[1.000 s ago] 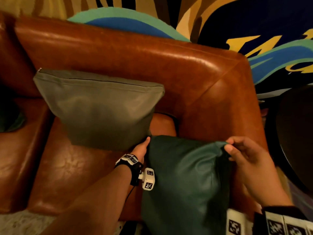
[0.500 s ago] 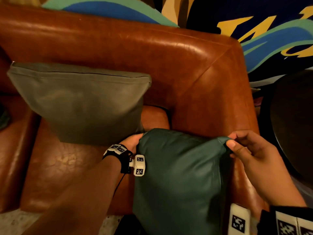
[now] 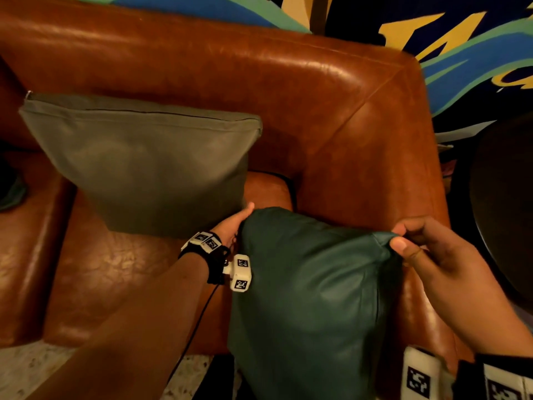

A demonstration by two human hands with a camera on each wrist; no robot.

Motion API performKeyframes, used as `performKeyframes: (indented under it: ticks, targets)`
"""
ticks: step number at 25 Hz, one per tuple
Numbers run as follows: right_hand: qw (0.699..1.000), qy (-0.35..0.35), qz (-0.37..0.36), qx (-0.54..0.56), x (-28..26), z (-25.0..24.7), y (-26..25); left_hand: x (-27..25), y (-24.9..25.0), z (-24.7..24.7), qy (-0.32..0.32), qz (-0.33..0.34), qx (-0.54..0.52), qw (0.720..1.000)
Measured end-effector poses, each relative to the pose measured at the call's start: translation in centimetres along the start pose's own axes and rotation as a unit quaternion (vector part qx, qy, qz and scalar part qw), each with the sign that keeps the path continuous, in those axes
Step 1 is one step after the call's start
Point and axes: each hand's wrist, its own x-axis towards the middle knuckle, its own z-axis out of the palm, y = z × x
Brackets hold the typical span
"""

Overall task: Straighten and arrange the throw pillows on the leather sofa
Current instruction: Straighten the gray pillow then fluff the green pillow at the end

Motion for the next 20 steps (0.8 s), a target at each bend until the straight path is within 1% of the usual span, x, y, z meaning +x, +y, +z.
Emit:
performKeyframes:
  ticks: [2,4,6,7,8,10,11,13,15,16,17,18,19,20]
  targets:
    - [1.0,-0.024,0.006,0.01,-0.4,-0.9,0.1,-1.7,0.4,0.3,-0.037,0.014,0.013,0.999]
    - [1.0,-0.017,0.017,0.012,-1.0,-1.8,0.2,-2.0,0.9,0.0,-0.022,0.018,0.004,1.0]
    - [1.0,0.009,0.023,0.007,-1.2,-2.0,0.5,-1.4,0.5,-1.0,0.021,0.047,0.0,0.999]
    - [0.999,0.024,0.026,0.009,-1.0,-1.8,0.4,-0.9,0.1,-1.6,0.044,0.072,-0.008,0.996]
    - [0.999,0.031,0.027,0.007,-0.5,-1.3,0.3,-1.1,-0.3,-1.5,0.051,0.083,-0.031,0.995]
    - [1.0,0.027,0.003,-0.011,1.6,0.6,-0.2,-2.5,-0.9,-0.6,0.038,0.083,-0.063,0.994]
    - [0.999,0.024,-0.02,-0.035,3.2,1.9,-0.6,-3.4,-1.6,-0.4,0.009,0.081,-0.074,0.994]
    - [0.996,0.032,-0.057,-0.062,7.2,4.4,-1.4,-5.0,-3.0,-0.8,-0.029,0.055,-0.043,0.997]
    - [0.994,0.071,-0.073,-0.038,10.4,6.6,-2.7,-6.2,-4.3,-1.1,-0.03,0.05,0.001,0.998]
    - [0.993,0.103,-0.06,-0.021,11.2,7.1,-2.9,-6.5,-4.9,-0.9,-0.016,0.055,0.001,0.998]
    - [0.989,0.141,-0.031,-0.014,11.1,7.1,-2.6,-6.6,-5.5,-0.3,-0.002,0.066,-0.01,0.998]
    - [0.985,0.17,0.013,-0.019,10.2,6.9,-1.7,-6.9,-5.8,0.7,0.014,0.079,-0.01,0.997]
    - [0.982,0.172,0.074,-0.016,8.4,6.7,-0.9,-7.1,-6.1,1.7,0.038,0.093,0.004,0.995]
    - [0.98,0.136,0.142,-0.001,6.0,6.9,0.1,-7.9,-6.1,3.0,0.054,0.095,0.039,0.993]
